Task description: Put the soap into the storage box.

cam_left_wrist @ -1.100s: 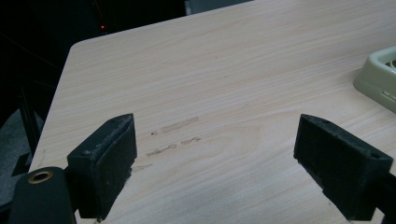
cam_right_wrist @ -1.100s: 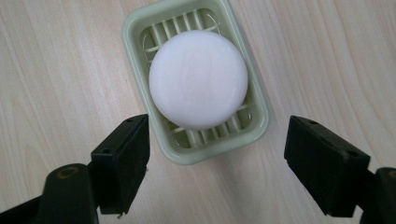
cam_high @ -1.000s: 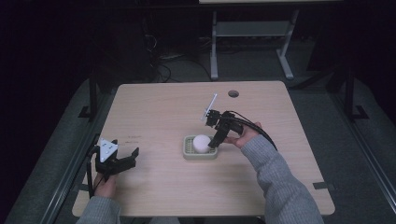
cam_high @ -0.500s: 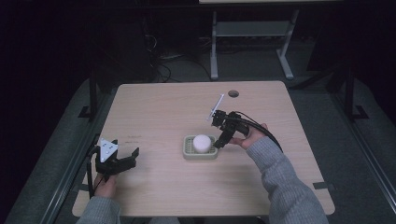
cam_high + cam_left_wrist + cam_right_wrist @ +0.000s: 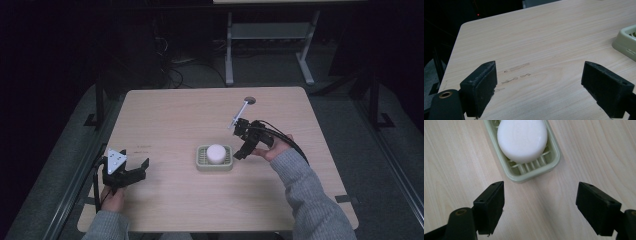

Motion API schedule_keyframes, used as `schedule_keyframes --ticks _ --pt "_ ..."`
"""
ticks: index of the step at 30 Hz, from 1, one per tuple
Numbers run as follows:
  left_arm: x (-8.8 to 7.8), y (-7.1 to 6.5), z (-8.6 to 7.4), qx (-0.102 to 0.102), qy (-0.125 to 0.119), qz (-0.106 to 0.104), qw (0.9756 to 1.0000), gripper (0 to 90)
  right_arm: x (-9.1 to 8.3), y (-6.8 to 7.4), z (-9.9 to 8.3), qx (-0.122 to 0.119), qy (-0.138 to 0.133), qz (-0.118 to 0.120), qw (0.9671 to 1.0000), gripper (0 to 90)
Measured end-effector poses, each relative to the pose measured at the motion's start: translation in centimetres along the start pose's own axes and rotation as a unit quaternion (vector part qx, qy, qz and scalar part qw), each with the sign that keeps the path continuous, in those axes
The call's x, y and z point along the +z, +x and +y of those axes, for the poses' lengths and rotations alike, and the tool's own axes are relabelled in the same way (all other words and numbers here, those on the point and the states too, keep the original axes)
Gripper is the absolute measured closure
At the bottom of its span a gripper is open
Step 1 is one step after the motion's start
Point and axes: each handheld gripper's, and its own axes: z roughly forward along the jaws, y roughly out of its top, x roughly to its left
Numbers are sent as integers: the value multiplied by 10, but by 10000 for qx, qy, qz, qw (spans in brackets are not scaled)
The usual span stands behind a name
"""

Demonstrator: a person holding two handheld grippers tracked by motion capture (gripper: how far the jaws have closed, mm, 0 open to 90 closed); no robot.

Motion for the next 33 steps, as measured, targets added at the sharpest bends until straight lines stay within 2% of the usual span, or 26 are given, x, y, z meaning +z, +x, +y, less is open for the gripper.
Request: schedule_keyframes --ticks 16,33 --pt "0 -1 0 -8 13 -11 10000 128 -11 -2 -13 79 -56 -54 9999 228" --pt "0 0 0 -9 -4 -23 10000 128 -11 -6 -44 346 -100 -64 9993 228"
